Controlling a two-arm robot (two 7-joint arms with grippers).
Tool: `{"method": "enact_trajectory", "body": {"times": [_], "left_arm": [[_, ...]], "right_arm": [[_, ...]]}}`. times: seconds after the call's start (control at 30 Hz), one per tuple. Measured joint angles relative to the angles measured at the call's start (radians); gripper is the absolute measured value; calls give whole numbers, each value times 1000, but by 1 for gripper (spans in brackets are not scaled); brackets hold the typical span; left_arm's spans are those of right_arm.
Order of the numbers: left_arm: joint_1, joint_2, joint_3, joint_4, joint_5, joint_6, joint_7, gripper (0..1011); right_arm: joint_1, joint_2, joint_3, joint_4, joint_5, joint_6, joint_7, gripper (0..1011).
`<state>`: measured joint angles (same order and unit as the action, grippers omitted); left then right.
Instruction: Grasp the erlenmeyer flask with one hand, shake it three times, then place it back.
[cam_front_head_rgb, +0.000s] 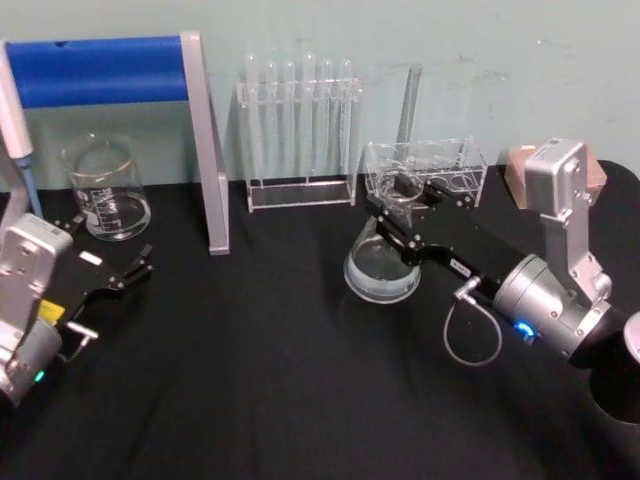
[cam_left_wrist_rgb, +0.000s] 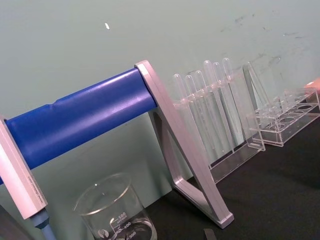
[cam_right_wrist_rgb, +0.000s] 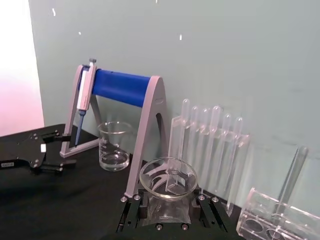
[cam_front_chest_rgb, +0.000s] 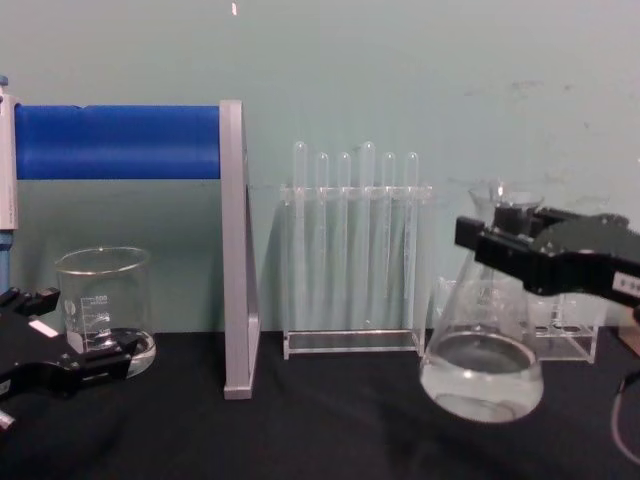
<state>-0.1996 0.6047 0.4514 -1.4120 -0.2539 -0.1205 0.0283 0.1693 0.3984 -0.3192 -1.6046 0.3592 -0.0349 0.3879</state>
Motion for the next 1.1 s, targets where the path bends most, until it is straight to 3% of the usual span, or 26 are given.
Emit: {"method": "enact_trajectory", "body": {"times": [1.1], "left_arm": [[0, 0, 0, 0, 0, 0, 0, 1001]], "right_arm": [[-10, -14, 10, -2, -2, 11, -5, 453]]}}
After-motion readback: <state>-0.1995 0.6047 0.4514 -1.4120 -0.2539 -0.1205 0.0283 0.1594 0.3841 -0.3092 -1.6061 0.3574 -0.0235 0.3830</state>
